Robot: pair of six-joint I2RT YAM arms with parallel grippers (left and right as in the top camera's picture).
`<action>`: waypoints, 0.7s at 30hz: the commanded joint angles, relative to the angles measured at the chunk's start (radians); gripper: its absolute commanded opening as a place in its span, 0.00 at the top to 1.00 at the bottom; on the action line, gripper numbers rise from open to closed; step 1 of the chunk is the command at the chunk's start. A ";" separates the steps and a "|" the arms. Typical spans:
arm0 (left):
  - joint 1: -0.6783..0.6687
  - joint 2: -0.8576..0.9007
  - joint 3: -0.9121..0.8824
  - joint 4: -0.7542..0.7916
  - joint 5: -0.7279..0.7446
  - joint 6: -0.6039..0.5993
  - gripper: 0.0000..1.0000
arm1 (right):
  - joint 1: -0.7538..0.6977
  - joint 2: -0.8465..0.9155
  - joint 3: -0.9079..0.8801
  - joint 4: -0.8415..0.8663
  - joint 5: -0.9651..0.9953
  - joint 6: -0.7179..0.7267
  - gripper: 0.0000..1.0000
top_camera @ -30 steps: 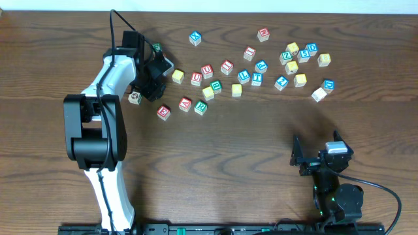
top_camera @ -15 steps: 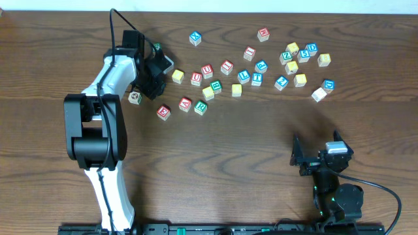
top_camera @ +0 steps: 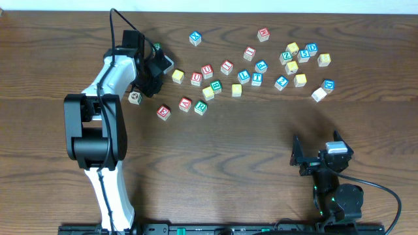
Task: Spell out NEURIPS
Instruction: 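Lower the left gripper and grasp the green N block, then lift the N block and carry it toward the front center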
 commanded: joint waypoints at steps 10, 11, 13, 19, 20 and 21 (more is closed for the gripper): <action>-0.008 -0.034 0.019 -0.026 0.016 -0.011 0.76 | -0.005 -0.004 -0.001 -0.004 -0.002 0.007 0.01; -0.011 -0.051 0.021 -0.026 0.016 -0.018 0.76 | -0.005 -0.004 -0.001 -0.004 -0.002 0.007 0.01; -0.019 -0.098 0.023 -0.025 0.016 -0.018 0.78 | -0.005 -0.004 -0.001 -0.004 -0.002 0.007 0.01; -0.041 -0.269 0.023 -0.006 0.016 -0.075 0.81 | -0.005 -0.004 -0.001 -0.004 -0.002 0.007 0.01; -0.043 -0.304 0.023 -0.003 0.016 -0.101 0.81 | -0.005 -0.004 -0.001 -0.004 -0.002 0.007 0.01; -0.044 -0.335 0.023 -0.002 0.016 -0.130 0.81 | -0.005 -0.004 -0.001 -0.004 -0.002 0.007 0.01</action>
